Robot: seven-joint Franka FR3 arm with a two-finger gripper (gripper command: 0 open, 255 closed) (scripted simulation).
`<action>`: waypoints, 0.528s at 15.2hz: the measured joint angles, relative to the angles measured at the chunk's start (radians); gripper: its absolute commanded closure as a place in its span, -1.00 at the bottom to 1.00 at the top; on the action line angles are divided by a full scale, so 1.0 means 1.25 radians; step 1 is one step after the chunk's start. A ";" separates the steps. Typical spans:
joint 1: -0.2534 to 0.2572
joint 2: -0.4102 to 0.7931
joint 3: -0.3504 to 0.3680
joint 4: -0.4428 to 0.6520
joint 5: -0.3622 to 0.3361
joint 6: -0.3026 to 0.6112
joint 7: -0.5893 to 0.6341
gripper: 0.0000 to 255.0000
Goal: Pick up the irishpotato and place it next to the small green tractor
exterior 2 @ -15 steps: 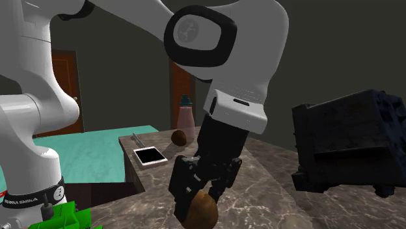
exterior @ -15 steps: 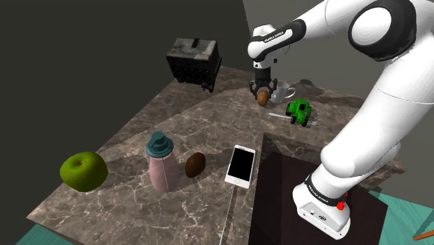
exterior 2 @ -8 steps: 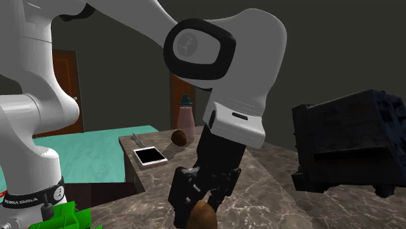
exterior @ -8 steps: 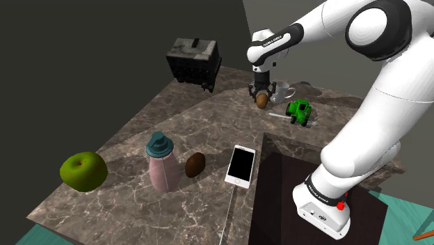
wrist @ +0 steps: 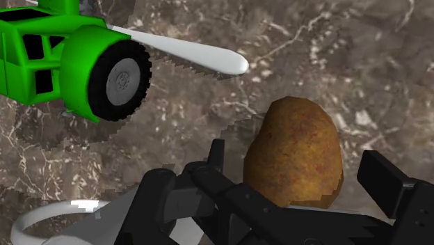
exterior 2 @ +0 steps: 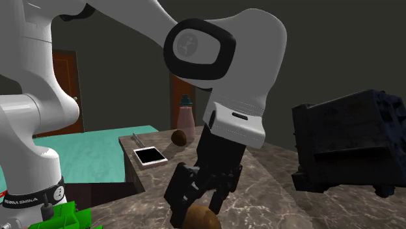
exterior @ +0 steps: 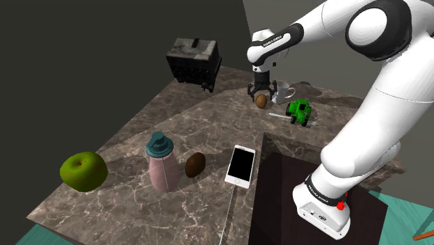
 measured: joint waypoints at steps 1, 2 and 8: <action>0.001 0.000 0.001 0.011 0.001 -0.012 -0.001 -1.00; 0.001 -0.004 0.001 0.029 0.002 -0.033 -0.003 -1.00; 0.006 -0.012 0.005 0.087 0.007 -0.100 -0.004 -1.00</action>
